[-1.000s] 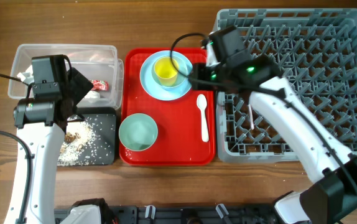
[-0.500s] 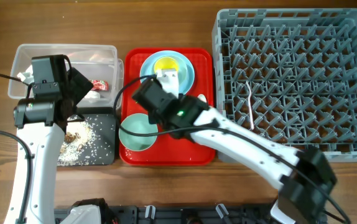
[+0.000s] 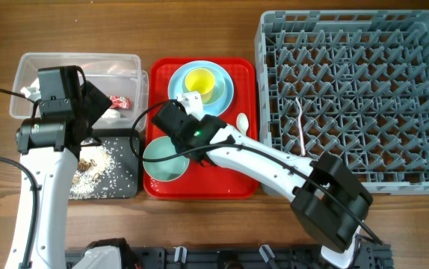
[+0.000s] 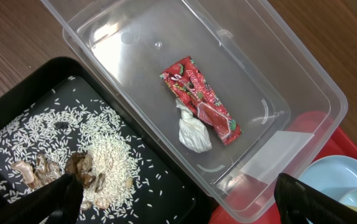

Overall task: Sort waste into correct bins and load items into the dishwasher rack
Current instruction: 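Move the right gripper to the white spoon and lower onto it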

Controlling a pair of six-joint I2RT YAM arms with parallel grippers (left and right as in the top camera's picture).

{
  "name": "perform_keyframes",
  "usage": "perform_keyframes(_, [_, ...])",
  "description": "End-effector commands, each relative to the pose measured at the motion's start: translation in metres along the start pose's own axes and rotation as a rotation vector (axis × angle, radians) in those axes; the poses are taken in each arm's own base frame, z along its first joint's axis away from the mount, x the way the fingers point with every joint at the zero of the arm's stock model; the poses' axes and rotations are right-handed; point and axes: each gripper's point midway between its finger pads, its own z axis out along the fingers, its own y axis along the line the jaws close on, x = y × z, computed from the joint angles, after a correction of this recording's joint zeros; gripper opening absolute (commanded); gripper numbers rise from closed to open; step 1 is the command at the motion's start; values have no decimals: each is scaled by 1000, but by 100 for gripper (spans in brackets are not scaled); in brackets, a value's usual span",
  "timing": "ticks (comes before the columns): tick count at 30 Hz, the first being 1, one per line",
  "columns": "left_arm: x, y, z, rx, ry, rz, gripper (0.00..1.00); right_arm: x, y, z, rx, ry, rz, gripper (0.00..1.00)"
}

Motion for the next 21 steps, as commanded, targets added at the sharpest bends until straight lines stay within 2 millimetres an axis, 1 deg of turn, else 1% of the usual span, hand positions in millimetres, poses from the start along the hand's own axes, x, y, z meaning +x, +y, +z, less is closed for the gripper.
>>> perform_keyframes(1, [-6, 0, -5, 6, -21, 7, 100, 1, 2, 12, 4, 11, -16, 50])
perform_keyframes(5, [-6, 0, -5, 6, -21, 7, 100, 8, 0, 20, 19, 31, -25, 50])
perform_keyframes(12, [-6, 0, -5, 6, -21, 7, 100, 12, 1, 30, 27, 42, -29, 51])
perform_keyframes(18, [-6, 0, -5, 6, -21, 7, 100, 24, -2, 46, 54, 76, -42, 52])
perform_keyframes(21, [-6, 0, -5, 6, -21, 7, 100, 26, -7, 53, 80, 78, -46, 51])
